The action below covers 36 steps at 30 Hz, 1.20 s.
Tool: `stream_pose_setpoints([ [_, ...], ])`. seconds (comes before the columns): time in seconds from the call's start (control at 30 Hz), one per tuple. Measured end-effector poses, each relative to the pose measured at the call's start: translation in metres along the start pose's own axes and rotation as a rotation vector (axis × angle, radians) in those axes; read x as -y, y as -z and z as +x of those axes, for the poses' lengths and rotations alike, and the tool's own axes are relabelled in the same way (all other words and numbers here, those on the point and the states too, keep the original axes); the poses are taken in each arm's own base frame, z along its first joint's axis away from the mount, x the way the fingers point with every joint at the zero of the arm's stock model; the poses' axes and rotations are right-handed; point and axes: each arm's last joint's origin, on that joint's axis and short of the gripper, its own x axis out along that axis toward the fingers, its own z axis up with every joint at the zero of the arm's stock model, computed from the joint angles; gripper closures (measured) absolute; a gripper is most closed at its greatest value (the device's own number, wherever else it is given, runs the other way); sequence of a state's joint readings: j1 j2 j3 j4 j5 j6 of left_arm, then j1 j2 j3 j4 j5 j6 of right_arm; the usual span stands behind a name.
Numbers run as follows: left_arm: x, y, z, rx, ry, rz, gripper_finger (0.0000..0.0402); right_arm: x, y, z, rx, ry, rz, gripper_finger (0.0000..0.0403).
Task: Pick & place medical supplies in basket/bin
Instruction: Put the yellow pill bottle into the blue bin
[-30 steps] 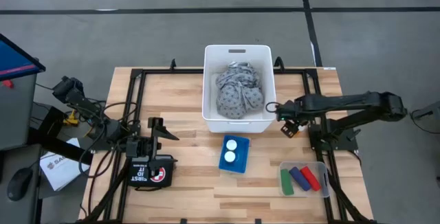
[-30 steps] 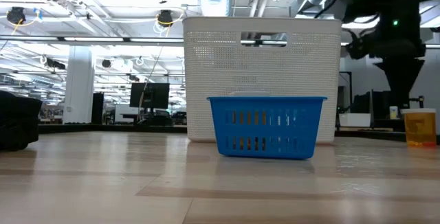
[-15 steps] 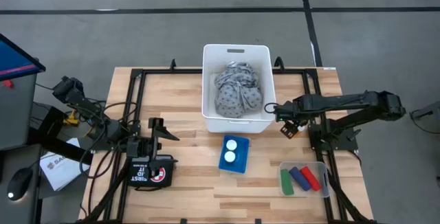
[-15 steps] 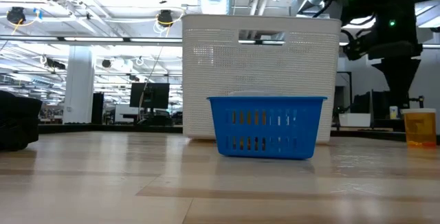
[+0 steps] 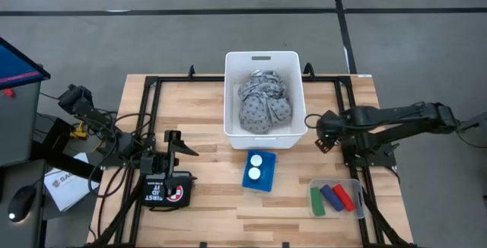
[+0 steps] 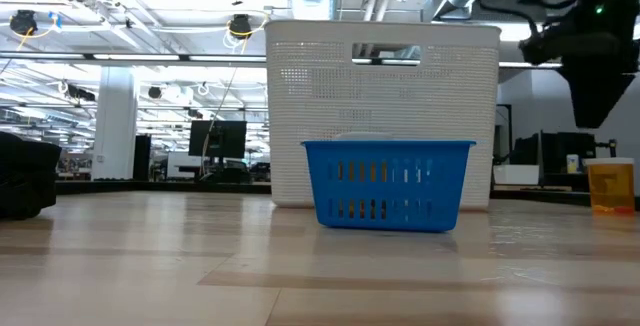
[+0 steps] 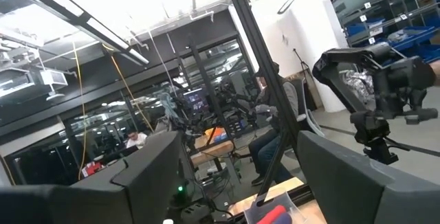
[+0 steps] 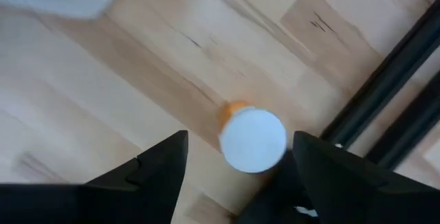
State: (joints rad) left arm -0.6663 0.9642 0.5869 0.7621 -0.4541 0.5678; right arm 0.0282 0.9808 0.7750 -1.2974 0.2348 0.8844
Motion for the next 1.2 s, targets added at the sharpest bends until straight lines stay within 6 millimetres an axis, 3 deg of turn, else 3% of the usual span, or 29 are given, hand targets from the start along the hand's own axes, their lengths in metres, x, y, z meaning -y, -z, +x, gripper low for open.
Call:
stream_pose_setpoints([
  [0.43, 0.000, 0.000, 0.000, 0.001, 0.000, 0.000, 0.0116, 0.013, 0.004, -0.011, 0.008, -0.099, 0.543, 0.0143],
  [0.77, -0.001, -0.001, 0.000, 0.012, -0.008, 0.015, 0.0116, 0.025, -0.010, -0.005, -0.113, -0.111, 0.799, 0.0143],
  [1.1, -0.028, -0.028, -0.015, 0.168, -0.138, 0.009, 0.0116, 0.025, -0.014, -0.004, -0.157, -0.130, 1.050, 0.0143],
  [1.2, -0.033, -0.026, -0.017, 0.165, -0.159, 0.014, 0.0116, 0.025, -0.014, -0.004, -0.163, -0.125, 1.119, 0.0143],
])
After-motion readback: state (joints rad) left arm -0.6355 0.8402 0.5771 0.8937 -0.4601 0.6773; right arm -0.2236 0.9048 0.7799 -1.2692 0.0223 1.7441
